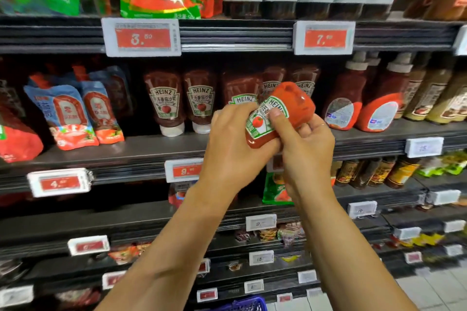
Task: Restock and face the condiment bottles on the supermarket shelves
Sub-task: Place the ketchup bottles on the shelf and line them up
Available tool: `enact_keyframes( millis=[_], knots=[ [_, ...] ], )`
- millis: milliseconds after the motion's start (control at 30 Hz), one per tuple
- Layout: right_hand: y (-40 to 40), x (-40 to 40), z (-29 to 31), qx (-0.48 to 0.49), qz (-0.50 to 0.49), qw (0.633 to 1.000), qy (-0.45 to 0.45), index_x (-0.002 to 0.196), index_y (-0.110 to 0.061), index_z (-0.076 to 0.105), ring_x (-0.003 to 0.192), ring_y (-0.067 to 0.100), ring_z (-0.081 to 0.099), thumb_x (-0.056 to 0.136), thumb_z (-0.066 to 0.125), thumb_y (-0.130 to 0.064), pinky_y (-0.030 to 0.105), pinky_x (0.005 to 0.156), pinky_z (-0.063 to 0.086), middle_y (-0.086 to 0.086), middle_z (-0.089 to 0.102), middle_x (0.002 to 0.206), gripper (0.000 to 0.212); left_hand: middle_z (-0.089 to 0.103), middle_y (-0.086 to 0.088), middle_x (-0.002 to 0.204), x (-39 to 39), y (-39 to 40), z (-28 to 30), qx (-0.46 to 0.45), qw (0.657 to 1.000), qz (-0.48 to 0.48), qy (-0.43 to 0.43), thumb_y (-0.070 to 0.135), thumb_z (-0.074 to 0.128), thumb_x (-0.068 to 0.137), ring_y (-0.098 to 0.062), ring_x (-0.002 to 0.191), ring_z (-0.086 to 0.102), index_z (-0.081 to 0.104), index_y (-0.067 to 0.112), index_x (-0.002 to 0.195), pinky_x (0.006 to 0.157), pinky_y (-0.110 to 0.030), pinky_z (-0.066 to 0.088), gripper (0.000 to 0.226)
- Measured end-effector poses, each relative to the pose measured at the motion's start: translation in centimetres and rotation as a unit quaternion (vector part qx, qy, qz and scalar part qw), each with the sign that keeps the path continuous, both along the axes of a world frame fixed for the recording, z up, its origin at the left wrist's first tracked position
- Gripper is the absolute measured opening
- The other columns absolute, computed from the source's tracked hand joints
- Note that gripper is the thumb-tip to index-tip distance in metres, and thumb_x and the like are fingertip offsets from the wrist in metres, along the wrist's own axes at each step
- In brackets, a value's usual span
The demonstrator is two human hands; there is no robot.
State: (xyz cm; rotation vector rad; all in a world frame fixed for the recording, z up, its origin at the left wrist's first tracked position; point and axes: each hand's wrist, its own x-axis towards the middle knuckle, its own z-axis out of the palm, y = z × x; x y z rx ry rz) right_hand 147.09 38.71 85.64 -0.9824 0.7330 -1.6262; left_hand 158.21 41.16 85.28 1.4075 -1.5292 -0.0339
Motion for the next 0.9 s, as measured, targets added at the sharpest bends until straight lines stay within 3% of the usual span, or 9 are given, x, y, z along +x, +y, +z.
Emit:
enact_keyframes(
  millis=[100, 200, 333, 467, 733, 800, 900],
  knots=[
    [-1.6, -2.2, 0.5, -0.029, -0.012, 0.997, 0.064, 0.119, 0.003, 0.065, 0.094, 0.022, 0.074, 0.093, 0.074, -0.010, 0.034, 0.081, 0.060, 0.015, 0.077, 0.104, 0.030, 0.057, 0.008, 0.118, 0.6, -0.7, 0.9, -0.031, 0.999, -0.012, -0.020, 0.066, 0.074, 0.072, -0.013, 0.115, 0.052, 0.066, 0.025, 0.123, 0.098, -0.013, 0.036, 0.066],
    [-3.6, -4.1, 0.9, -0.069, -0.027, 0.991, 0.111, 0.119, -0.001, 0.066, 0.095, 0.018, 0.075, 0.093, 0.074, -0.014, 0.032, 0.081, 0.059, 0.010, 0.078, 0.103, 0.030, 0.055, 0.006, 0.113, 1.8, -1.7, 2.0, -0.063, 0.997, 0.021, -0.032, 0.057, 0.074, 0.079, -0.016, 0.113, 0.052, 0.066, 0.024, 0.118, 0.092, -0.009, 0.032, 0.051],
    [-6.2, -5.5, 1.3, -0.111, -0.016, 0.980, 0.166, 0.119, 0.002, 0.065, 0.091, 0.008, 0.073, 0.091, 0.076, -0.010, 0.026, 0.079, 0.057, -0.001, 0.078, 0.101, 0.032, 0.037, 0.003, 0.110, 2.9, -2.9, 2.8, -0.027, 0.994, 0.082, -0.073, 0.046, 0.080, 0.080, -0.026, 0.116, 0.044, 0.055, 0.026, 0.138, 0.094, -0.025, 0.032, 0.066],
    [-8.9, -5.9, 1.2, -0.124, 0.008, 0.970, 0.210, 0.111, 0.000, 0.063, 0.081, 0.000, 0.072, 0.090, 0.075, -0.002, 0.016, 0.071, 0.056, -0.014, 0.077, 0.088, 0.025, 0.042, -0.003, 0.115, 3.6, -3.7, 2.7, 0.009, 0.992, 0.096, -0.080, 0.042, 0.083, 0.079, -0.034, 0.118, 0.046, 0.046, 0.030, 0.149, 0.101, -0.039, 0.041, 0.080],
    [-11.2, -4.7, -0.3, -0.122, 0.066, 0.965, 0.221, 0.122, -0.010, 0.062, 0.109, 0.014, 0.071, 0.095, 0.069, -0.003, 0.025, 0.088, 0.055, 0.005, 0.074, 0.116, 0.029, 0.045, -0.002, 0.116, 4.0, -4.7, 1.5, 0.005, 0.994, 0.087, -0.065, 0.029, 0.087, 0.079, -0.028, 0.118, 0.051, 0.045, 0.029, 0.146, 0.094, -0.023, 0.033, 0.078],
    [-11.0, -4.4, -0.9, -0.131, 0.054, 0.961, 0.238, 0.121, -0.019, 0.061, 0.110, 0.010, 0.070, 0.098, 0.066, -0.010, 0.025, 0.090, 0.054, 0.000, 0.072, 0.118, 0.025, 0.038, 0.005, 0.111, 4.1, -4.7, 1.2, -0.002, 0.995, 0.082, -0.061, 0.030, 0.085, 0.081, -0.019, 0.116, 0.046, 0.041, 0.035, 0.149, 0.095, -0.021, 0.033, 0.082],
    [-10.5, -4.1, -1.6, -0.155, -0.004, 0.937, 0.314, 0.120, -0.028, 0.059, 0.109, 0.004, 0.068, 0.096, 0.066, -0.035, 0.022, 0.091, 0.053, -0.006, 0.071, 0.117, 0.026, 0.038, 0.008, 0.105, 4.3, -4.7, 1.1, -0.001, 0.995, 0.080, -0.060, 0.033, 0.084, 0.081, -0.018, 0.113, 0.045, 0.037, 0.039, 0.151, 0.094, -0.022, 0.033, 0.085]
  ],
)
